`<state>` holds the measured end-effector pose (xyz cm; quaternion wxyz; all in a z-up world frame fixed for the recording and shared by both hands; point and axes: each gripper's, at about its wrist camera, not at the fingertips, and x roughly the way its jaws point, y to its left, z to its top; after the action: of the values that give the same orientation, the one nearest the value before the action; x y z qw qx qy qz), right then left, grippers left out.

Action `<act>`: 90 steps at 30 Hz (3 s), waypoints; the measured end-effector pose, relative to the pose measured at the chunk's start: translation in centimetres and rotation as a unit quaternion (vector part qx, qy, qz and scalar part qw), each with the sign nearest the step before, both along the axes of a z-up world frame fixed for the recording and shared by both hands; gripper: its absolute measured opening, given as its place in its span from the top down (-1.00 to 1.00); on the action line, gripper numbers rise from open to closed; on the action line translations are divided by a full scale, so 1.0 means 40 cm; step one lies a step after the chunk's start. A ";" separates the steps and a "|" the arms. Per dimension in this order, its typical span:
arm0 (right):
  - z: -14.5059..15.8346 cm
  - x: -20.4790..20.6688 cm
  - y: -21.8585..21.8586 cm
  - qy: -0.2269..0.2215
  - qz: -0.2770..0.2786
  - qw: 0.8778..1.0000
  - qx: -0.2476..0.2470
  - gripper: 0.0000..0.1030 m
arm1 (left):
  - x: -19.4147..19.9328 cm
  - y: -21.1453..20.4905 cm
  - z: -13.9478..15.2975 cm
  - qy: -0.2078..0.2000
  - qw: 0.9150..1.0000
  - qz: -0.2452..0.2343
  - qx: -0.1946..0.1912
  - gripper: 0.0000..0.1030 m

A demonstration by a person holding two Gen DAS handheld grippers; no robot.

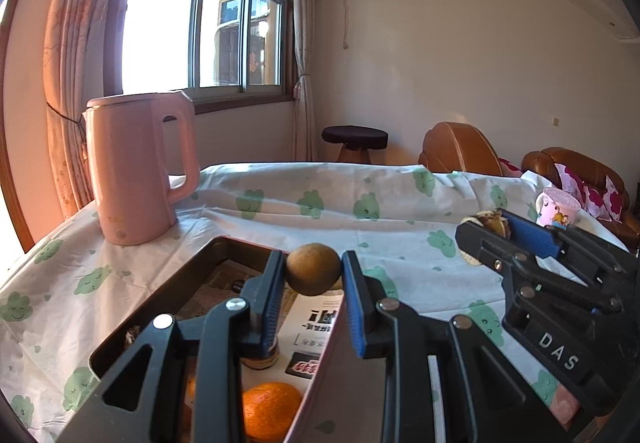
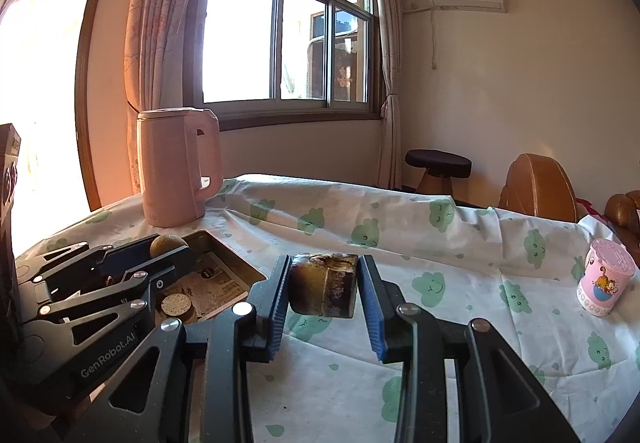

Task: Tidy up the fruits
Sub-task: 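Carry the jar in the right tool while the left tool carries the brown fruit over the tin, then open the left tool to drop the brown fruit while the right tool releases the jar into the tin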

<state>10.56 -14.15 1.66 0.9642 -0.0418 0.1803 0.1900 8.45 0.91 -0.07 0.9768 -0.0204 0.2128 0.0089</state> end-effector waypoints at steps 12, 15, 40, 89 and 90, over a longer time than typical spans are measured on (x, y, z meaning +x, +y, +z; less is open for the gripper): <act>0.006 0.014 0.075 0.004 0.027 1.000 -0.011 0.31 | 0.010 0.073 -0.016 0.017 1.000 0.025 -0.006 0.42; 0.006 0.021 0.089 0.006 0.033 0.999 -0.011 0.31 | 0.011 0.090 -0.020 0.022 0.999 0.030 -0.006 0.42; -0.016 0.067 0.188 0.032 0.064 0.997 -0.020 0.31 | 0.054 0.163 -0.043 0.062 0.997 0.052 0.007 0.42; -0.106 0.105 0.219 0.099 0.045 0.994 -0.020 -0.17 | 0.059 0.218 -0.086 0.082 0.994 0.073 -0.006 -0.38; -0.105 0.100 0.213 0.095 0.037 0.995 -0.019 -0.19 | 0.056 0.217 -0.084 0.079 0.994 0.072 -0.006 -0.38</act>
<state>14.57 -5.62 -2.52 0.9339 -0.0488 0.2733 0.2252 10.69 9.60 -3.42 0.9538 -0.0406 0.2870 0.0795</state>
